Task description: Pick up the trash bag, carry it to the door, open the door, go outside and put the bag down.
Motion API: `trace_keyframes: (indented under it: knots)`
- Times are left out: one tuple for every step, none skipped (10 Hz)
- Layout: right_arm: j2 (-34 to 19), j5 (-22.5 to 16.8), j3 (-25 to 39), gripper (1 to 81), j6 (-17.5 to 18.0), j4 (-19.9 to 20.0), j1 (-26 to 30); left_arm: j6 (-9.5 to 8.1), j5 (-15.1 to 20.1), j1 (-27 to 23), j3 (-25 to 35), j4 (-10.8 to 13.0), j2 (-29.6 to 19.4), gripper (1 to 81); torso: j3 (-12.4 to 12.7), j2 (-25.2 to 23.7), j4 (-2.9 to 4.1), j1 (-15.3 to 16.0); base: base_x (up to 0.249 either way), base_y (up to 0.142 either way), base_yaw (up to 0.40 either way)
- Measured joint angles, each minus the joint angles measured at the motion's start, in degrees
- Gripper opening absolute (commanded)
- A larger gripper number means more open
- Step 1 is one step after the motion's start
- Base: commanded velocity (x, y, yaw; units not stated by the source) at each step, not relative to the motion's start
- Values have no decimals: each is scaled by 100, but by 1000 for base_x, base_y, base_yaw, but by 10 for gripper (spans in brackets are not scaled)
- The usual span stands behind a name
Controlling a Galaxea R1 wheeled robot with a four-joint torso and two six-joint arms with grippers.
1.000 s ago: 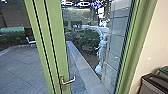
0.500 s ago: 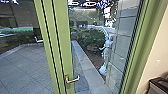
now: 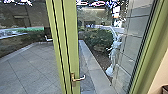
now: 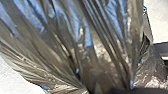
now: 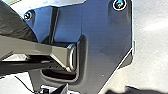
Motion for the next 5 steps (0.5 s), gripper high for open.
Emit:
trace_keyframes:
  knots:
    - [-2, 0, 0, 811, 0, 2, 0, 0, -12, 1, -2, 0, 2, 10, 2, 0, 0, 0, 0, 0, 216]
    - [6, 2, 0, 811, 2, 0, 0, 0, -1, 1, 0, 0, 5, 10, 2, 0, 0, 0, 0, 0, 216]
    - [11, 10, 0, 811, 2, 0, 2, 0, 2, 4, 0, 0, 6, 10, 2, 0, 0, 0, 0, 0, 216]
    - [15, 2, 0, 811, 0, 0, -5, 0, -1, 4, 0, 2, 2, 10, 2, 0, 0, 0, 0, 0, 216]
    - [9, 10, 0, 811, 2, 0, -2, 0, 2, 4, 0, 2, 9, 10, 2, 0, 0, 0, 0, 0, 216]
